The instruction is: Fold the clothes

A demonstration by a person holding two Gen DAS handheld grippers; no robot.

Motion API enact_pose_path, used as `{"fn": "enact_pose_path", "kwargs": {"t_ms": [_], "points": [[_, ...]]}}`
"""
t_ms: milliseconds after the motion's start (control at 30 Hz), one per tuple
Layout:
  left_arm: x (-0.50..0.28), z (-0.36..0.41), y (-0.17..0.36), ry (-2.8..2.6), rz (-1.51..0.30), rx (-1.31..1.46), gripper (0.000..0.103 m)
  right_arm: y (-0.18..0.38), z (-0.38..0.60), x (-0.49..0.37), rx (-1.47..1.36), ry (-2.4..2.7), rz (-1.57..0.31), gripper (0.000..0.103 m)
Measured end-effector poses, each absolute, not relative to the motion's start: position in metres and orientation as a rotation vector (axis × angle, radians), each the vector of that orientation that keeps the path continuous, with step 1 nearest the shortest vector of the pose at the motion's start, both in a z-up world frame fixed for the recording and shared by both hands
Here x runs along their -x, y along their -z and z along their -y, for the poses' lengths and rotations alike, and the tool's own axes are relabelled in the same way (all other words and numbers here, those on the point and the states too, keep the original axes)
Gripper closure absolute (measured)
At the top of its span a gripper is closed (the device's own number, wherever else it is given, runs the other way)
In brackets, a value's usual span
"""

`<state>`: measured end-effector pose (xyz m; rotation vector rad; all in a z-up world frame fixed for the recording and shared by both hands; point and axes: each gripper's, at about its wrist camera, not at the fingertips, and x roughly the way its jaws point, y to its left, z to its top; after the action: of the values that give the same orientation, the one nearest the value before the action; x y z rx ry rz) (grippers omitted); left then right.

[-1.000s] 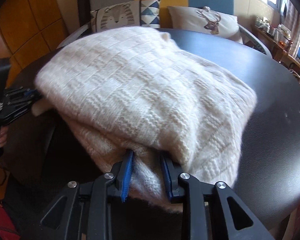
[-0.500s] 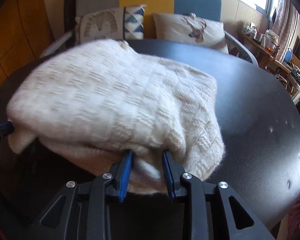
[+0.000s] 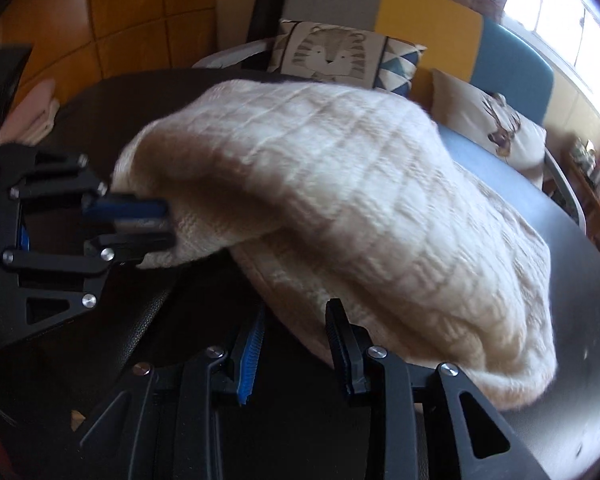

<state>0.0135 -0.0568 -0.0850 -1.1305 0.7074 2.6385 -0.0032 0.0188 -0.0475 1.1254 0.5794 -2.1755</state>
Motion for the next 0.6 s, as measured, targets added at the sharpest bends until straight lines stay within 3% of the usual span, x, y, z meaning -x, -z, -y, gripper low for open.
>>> {"fn": "enact_pose_path", "kwargs": {"t_ms": [67,133,167,267,333,367,400,600], "points": [[-0.012,0.06,0.084,-2.659,-0.702,1.128,0.076,0.049,-0.014,0.002,-1.123,2.162,-0.59,0.072],[-0.004,0.063,0.09,-2.671,-0.708,1.15,0.061,0.047,-0.014,0.0,-1.108,2.141,-0.563,0.072],[-0.002,0.064,0.092,-2.676,-0.707,1.152,0.059,0.049,-0.014,0.0,-1.112,2.141,-0.561,0.071],[0.004,0.064,0.094,-2.683,-0.688,1.13,0.059,0.056,-0.013,0.006,-1.104,2.172,-0.536,0.071],[0.009,0.061,0.095,-2.667,-0.688,1.151,0.09,0.057,-0.015,0.013,-1.126,2.214,-0.479,0.08],[0.012,0.058,0.094,-2.668,-0.709,1.159,0.092,0.056,-0.016,0.016,-1.143,2.236,-0.457,0.091],[0.013,0.058,0.092,-2.678,-0.72,1.158,0.097,0.055,-0.018,0.019,-1.153,2.252,-0.431,0.096],[0.021,0.076,0.066,-2.779,-0.604,1.12,0.099,0.03,-0.053,0.024,-1.107,2.402,-0.132,0.103]]}}
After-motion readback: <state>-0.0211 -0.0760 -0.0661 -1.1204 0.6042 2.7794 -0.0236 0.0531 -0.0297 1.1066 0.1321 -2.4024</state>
